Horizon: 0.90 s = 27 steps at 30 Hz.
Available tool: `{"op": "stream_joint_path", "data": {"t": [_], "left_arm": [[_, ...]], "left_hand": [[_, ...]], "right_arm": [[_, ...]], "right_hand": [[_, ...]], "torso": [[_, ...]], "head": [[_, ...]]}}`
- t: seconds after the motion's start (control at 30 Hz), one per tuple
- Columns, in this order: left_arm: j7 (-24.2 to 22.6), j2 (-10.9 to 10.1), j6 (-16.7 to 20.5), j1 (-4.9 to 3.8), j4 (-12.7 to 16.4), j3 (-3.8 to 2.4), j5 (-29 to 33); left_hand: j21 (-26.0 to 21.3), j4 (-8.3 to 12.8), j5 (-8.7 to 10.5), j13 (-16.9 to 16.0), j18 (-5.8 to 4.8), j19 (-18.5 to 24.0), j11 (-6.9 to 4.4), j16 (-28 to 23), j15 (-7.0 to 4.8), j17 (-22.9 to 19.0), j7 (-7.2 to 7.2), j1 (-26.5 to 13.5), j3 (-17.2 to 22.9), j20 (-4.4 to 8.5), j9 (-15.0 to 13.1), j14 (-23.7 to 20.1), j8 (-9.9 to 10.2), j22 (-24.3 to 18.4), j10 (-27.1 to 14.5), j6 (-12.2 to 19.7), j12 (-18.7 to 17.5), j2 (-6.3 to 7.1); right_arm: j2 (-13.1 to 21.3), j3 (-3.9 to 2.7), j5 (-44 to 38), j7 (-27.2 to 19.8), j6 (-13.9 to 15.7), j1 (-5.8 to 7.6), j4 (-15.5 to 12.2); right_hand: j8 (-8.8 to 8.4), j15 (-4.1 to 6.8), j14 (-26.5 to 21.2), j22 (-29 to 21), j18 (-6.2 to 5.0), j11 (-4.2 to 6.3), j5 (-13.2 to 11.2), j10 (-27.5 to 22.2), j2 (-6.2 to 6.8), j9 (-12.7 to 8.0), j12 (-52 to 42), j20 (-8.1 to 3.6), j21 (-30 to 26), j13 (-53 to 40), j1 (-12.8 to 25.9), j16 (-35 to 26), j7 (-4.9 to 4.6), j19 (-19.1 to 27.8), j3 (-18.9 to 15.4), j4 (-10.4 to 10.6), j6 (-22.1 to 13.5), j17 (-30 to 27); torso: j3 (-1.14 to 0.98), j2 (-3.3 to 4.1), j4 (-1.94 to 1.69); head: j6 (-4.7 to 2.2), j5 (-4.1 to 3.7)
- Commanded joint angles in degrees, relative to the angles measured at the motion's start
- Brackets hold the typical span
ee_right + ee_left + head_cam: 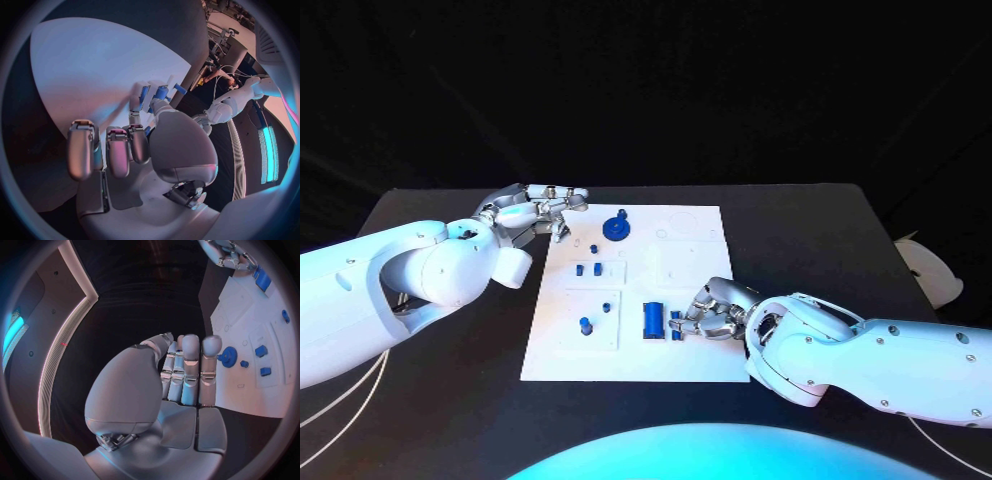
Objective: Assemble the parts on the task board
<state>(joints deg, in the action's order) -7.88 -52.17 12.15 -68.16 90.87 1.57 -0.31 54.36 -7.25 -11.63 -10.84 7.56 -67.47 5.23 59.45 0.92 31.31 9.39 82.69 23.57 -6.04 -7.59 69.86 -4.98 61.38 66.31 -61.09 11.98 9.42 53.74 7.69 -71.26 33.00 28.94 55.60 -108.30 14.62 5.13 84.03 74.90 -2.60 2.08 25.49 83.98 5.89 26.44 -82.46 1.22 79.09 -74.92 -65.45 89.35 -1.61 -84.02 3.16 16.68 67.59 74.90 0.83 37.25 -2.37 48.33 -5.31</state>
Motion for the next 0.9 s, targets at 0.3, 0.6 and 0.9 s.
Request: {"op": "stream_joint_path", "data": {"t": [0.3, 0.6, 0.9], "left_arm": [[0.0, 0.1, -1.2, -0.03, 0.1, -0.04, -0.2], [-0.1, 0.1, -1.2, -0.03, 0.0, -0.04, -0.2], [-0.3, 0.4, -1.0, -0.02, -0.5, -0.03, -0.2]], "left_hand": [[-0.2, -0.1, -0.10, -0.1, 0.85, 0.1, 0.03, -0.2, 0.01, -0.1, 0.11, -0.1, -0.2, -0.12, 0.1, -0.4, -0.1, -0.1, -0.4, 0.5, 0.3, -0.62], [-0.2, -0.1, -0.10, -0.1, 0.85, 0.1, 0.03, -0.2, 0.01, -0.1, 0.11, -0.1, -0.2, -0.12, 0.1, -0.4, -0.1, -0.1, -0.4, 0.5, 0.3, -0.62], [-0.2, -0.1, -0.10, -0.1, 0.85, 0.1, 0.03, -0.2, 0.01, -0.1, 0.11, -0.1, -0.2, -0.12, 0.1, -0.4, -0.1, -0.1, -0.4, 0.5, 0.3, -0.62]], "right_arm": [[0.2, 0.02, -0.9, -0.6, -0.7, -0.06, -0.4], [1.4, 0.01, -1.6, -2.7, 0.6, -0.05, -0.8], [4.2, -0.15, 0.6, -9.0, 1.9, 2.40, -0.4]], "right_hand": [[-0.32, 0.22, 5.8, 12.3, 0.52, 0.05, -0.7, 3.3, 0.05, -0.1, 0.1, -0.11, -0.1, -10.6, 0.6, 0.2, -0.23, -2.5, -0.9, -0.1, -0.1, 14.3], [-0.48, 0.25, 5.7, 12.2, 0.39, 0.09, -0.2, 3.0, -0.75, -0.2, 0.8, -0.12, -0.8, -10.2, -1.4, 0.1, -0.21, -2.3, -1.2, -0.4, -0.4, 14.0], [-1.08, 0.06, 5.6, 11.9, 0.18, -0.16, 0.3, 2.5, -1.11, -0.5, 1.7, 0.04, -2.0, -9.8, -6.3, -0.3, -0.50, -1.9, -1.5, -1.7, -1.3, 13.4]], "torso": [[-0.02, -0.03, 0.03], [-0.05, -0.05, 0.04], [-0.01, -0.24, 0.14]], "head": [[0.11, -0.01], [-0.01, -0.05], [-0.65, -0.21]]}}
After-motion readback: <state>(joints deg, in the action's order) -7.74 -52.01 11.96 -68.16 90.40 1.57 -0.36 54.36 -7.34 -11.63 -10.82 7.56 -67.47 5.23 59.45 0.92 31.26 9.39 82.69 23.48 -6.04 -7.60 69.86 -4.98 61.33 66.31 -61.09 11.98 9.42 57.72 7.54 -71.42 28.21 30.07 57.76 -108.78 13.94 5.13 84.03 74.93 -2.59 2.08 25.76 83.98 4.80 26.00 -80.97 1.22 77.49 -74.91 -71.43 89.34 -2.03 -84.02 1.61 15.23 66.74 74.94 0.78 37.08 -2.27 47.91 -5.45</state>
